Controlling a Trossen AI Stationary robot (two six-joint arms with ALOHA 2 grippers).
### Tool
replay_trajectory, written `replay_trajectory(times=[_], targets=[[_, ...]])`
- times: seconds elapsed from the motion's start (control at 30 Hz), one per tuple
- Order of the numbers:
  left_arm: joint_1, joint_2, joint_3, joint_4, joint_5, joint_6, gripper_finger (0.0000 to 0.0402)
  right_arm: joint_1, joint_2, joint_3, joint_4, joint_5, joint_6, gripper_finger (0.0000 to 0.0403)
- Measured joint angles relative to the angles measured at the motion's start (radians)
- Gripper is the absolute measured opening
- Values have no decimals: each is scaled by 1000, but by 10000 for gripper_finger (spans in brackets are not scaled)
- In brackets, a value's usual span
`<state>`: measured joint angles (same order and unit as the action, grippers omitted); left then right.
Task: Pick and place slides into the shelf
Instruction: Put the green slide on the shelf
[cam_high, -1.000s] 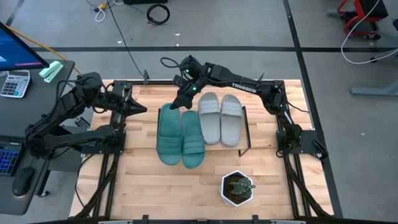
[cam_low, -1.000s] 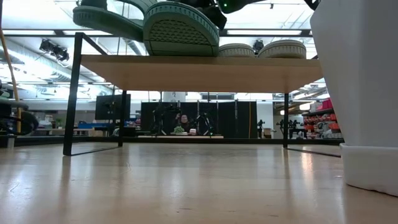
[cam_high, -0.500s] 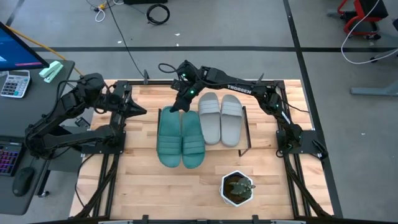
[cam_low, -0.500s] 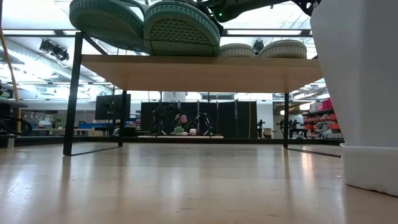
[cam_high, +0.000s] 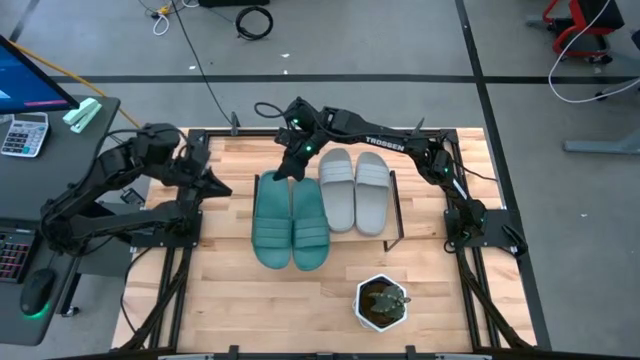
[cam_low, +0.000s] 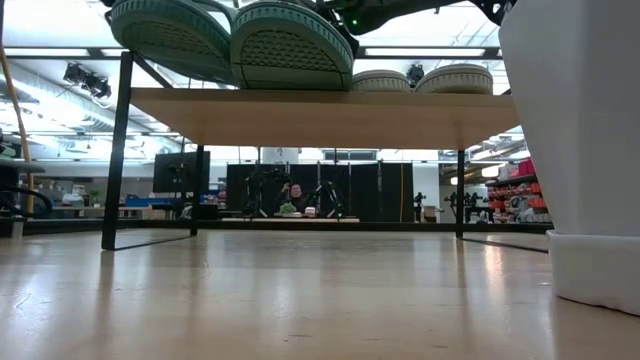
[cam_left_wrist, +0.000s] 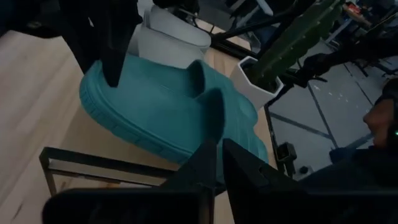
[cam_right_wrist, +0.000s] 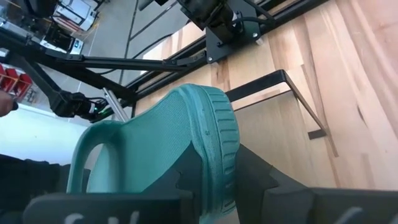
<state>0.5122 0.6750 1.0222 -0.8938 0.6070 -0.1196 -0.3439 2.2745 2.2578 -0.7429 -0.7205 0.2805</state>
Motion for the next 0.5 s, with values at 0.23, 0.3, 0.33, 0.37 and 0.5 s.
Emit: replay_trajectory(times=[0.23,0.3,0.33,0.37,0.5], targets=[[-47,61,0,-2,3,1,63,0,0,0,0,17,-5,63],[-71,89,0,-2,3,8,73,0,0,0,-6,34,-12,63],[-83,105,0,-2,2,16,78,0,0,0,-11,40,-17,63],[-96,120,0,-2,-1,22,83,0,0,0,-15,42,-19,63],[-141,176,0,-1,-15,28,98,0,0,0,-28,54,-28,63]])
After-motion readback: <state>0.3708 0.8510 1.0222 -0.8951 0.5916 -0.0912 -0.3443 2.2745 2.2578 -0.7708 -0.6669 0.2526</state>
